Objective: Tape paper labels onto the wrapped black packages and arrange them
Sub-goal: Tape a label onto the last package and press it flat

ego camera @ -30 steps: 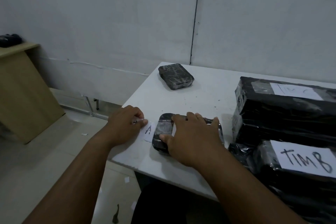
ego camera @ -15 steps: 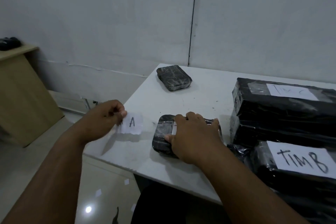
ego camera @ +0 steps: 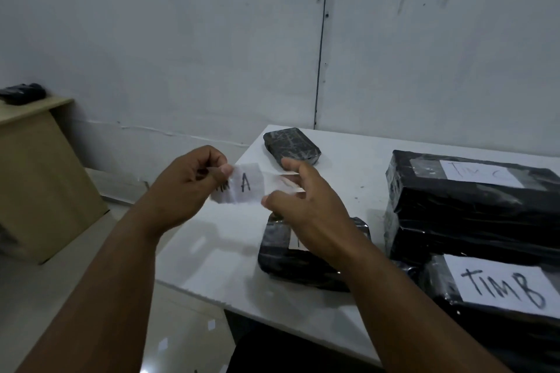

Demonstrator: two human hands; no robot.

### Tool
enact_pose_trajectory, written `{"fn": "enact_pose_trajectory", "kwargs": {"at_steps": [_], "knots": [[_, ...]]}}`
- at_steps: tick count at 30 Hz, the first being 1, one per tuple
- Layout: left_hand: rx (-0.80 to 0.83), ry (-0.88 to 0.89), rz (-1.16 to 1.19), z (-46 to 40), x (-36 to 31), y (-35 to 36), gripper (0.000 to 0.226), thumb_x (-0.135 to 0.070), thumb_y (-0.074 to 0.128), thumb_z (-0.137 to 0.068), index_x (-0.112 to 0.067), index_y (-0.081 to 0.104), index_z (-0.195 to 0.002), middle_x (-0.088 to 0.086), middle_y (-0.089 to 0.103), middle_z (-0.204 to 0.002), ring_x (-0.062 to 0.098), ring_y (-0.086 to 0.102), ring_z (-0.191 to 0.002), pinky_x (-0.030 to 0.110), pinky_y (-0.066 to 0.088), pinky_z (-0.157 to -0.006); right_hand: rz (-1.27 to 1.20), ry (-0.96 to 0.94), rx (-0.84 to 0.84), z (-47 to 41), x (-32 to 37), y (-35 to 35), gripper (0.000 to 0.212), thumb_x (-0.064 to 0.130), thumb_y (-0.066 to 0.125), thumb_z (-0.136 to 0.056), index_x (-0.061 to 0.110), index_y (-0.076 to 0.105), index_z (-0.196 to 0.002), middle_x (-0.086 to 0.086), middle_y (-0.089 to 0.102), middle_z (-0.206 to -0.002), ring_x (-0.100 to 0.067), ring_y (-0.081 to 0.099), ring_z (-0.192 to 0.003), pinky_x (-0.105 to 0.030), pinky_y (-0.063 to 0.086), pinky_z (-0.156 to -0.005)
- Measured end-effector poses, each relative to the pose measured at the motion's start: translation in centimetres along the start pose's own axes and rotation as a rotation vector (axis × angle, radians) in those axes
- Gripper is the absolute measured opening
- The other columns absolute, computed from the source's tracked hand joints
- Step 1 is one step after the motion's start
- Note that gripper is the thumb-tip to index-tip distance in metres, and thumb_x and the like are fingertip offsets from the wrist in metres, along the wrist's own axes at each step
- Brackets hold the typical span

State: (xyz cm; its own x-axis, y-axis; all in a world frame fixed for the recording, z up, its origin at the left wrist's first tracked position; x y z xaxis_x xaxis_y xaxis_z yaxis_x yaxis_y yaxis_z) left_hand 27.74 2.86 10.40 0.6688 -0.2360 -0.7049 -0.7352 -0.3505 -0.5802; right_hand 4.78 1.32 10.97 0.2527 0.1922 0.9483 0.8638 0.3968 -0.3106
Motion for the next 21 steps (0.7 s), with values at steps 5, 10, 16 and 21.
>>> {"fn": "enact_pose_trajectory", "kwargs": {"at_steps": [5,10,16,21], "knots": [[-0.028,-0.032,-0.021,-0.8,-0.2,1.0,0.022,-0.037,0.061,-0.097,-0.018,0.063,-0.086,-0.002,0.069,-0.077,0.009,0.060,-0.066,0.031,0.050,-0.066,-0.006,-0.025,-0.026,-0.2,0.4,-1.2,0.064,0.039,0.071,-0.070,0.041,0.055,-0.131,0.017,0.064,-0.117,-0.004,0.064,-0.103,-0.025,0.054,-0.086],[-0.033,-0.050,-0.034,-1.0,-0.3,1.4,0.017,-0.026,0.062,-0.100,-0.021,0.062,-0.083,-0.006,0.068,-0.074,0.006,0.055,-0.062,0.027,0.047,-0.062,0.106,-0.070,-0.253,-0.9,-0.1,-1.9,0.012,0.026,0.075,-0.087,0.030,0.072,-0.098,0.015,0.069,-0.086,0.005,0.064,-0.068,-0.004,0.043,-0.055],[-0.042,-0.056,-0.009,-0.7,-1.0,1.6,0.012,-0.027,0.066,-0.096,-0.024,0.061,-0.086,-0.003,0.068,-0.076,0.005,0.056,-0.061,0.025,0.046,-0.060,0.106,-0.066,-0.252,-1.4,-0.3,-2.8,0.013,0.021,0.077,-0.088,0.030,0.073,-0.096,0.012,0.069,-0.086,0.003,0.062,-0.067,-0.004,0.044,-0.058],[-0.006,-0.071,0.005,-0.4,-1.3,1.7,0.026,-0.049,0.073,-0.086,-0.027,0.069,-0.099,0.001,0.073,-0.087,0.021,0.065,-0.075,0.028,0.054,-0.064,-0.082,-0.025,-0.168,-1.2,-0.1,-3.2,0.032,0.005,0.085,-0.077,0.026,0.074,-0.098,0.008,0.068,-0.091,0.001,0.066,-0.072,-0.010,0.054,-0.068]]}}
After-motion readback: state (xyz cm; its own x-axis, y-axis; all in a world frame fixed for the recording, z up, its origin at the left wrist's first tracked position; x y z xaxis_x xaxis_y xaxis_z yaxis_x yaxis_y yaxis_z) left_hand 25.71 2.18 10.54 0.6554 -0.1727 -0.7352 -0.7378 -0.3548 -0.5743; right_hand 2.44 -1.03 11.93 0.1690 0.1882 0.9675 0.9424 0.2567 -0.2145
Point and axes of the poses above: each hand's wrist, its own z-axis away from the middle knuckle, its own y-axis out of the palm, x = y × z, the point moved 2 cm from there along -z, towards the middle knuckle
